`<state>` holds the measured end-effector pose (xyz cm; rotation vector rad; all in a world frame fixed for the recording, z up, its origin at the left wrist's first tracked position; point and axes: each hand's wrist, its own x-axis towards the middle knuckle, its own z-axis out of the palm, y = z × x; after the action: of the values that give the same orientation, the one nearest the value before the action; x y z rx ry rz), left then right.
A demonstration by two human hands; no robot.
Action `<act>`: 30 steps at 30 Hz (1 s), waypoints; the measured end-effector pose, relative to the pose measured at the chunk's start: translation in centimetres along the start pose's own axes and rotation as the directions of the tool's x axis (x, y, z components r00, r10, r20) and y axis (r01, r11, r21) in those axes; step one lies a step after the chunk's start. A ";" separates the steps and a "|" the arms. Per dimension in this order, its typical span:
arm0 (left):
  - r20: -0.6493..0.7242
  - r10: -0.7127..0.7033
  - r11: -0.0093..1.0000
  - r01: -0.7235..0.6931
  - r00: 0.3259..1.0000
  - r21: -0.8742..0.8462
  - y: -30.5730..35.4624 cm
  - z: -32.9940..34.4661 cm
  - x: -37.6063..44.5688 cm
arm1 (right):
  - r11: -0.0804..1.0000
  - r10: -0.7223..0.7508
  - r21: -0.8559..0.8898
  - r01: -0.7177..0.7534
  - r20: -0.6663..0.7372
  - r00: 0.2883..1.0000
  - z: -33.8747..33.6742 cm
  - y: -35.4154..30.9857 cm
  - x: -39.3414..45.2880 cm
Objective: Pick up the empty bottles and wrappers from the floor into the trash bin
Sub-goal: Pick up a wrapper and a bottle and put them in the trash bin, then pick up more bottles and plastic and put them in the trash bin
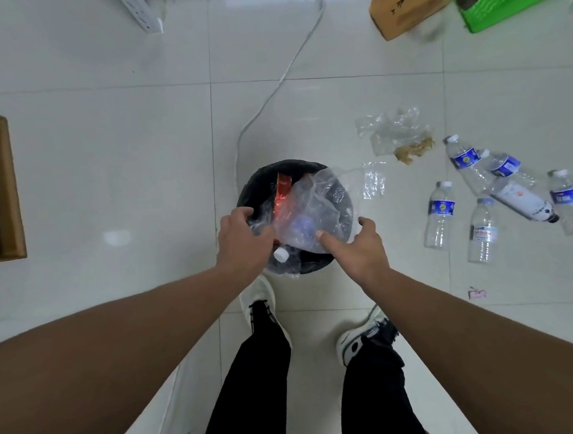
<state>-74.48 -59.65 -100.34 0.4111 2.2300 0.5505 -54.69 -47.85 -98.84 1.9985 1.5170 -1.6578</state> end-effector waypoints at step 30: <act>0.304 0.227 0.872 -0.332 0.925 0.359 18.8 17.9 -10.9 | 0.910 0.302 0.354 -0.217 -0.205 0.931 -28.5 22.9 -6.3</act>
<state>-51.75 -44.06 -94.72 0.9814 2.0372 0.1587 -18.16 -44.40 -93.50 2.5442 1.0184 -1.6760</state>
